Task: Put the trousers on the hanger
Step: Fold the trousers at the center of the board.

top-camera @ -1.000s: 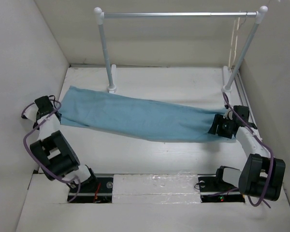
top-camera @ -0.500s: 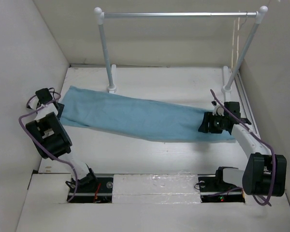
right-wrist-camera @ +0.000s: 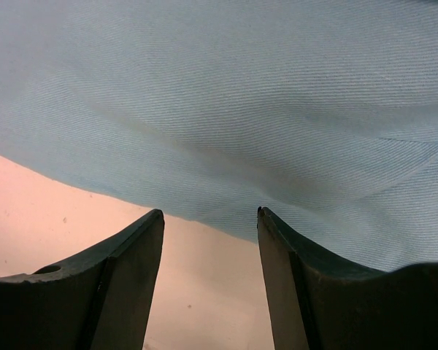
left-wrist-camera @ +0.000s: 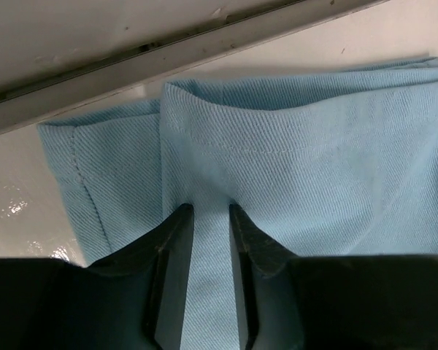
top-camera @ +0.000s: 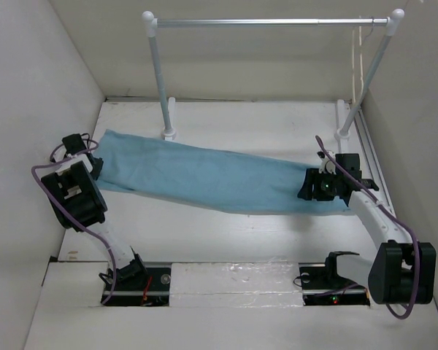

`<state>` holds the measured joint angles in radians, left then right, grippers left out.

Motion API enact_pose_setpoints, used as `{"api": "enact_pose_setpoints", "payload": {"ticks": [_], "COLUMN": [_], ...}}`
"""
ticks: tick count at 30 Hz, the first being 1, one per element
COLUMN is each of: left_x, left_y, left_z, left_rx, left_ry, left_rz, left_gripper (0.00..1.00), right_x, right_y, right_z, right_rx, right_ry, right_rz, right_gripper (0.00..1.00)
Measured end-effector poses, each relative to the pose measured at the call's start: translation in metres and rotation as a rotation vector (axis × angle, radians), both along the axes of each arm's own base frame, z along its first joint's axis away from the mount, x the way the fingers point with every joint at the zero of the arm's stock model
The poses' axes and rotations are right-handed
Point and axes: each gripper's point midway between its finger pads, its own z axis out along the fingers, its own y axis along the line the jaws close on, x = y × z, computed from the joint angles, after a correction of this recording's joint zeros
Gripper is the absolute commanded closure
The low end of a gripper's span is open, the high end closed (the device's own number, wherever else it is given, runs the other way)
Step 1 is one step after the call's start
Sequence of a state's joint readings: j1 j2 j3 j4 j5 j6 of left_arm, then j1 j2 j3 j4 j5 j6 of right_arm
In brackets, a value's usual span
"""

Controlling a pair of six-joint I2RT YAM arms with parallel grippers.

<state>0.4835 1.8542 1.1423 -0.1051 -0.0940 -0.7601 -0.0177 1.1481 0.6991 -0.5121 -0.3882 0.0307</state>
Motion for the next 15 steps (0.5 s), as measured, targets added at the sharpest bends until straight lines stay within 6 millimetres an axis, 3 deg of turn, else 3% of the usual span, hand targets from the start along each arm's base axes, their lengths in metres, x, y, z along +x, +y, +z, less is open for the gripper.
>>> {"api": "enact_pose_setpoints", "payload": {"ticks": [4, 7, 15], "left_x": [0.002, 0.0, -0.029], "left_y": [0.0, 0.0, -0.005], "left_z": [0.001, 0.003, 0.012], "left_rx": [-0.002, 0.0, 0.03], "left_ry": [-0.024, -0.027, -0.014], "left_rz": [0.013, 0.025, 0.058], "left_gripper": [0.65, 0.62, 0.63], "right_x": [0.006, 0.01, 0.011], "right_y": [-0.001, -0.002, -0.002], "right_z": [0.006, 0.01, 0.008], "right_rx": [-0.004, -0.008, -0.01], "right_ry": [-0.011, -0.024, -0.016], "right_rz": [-0.003, -0.005, -0.005], "right_gripper": [0.41, 0.41, 0.41]}}
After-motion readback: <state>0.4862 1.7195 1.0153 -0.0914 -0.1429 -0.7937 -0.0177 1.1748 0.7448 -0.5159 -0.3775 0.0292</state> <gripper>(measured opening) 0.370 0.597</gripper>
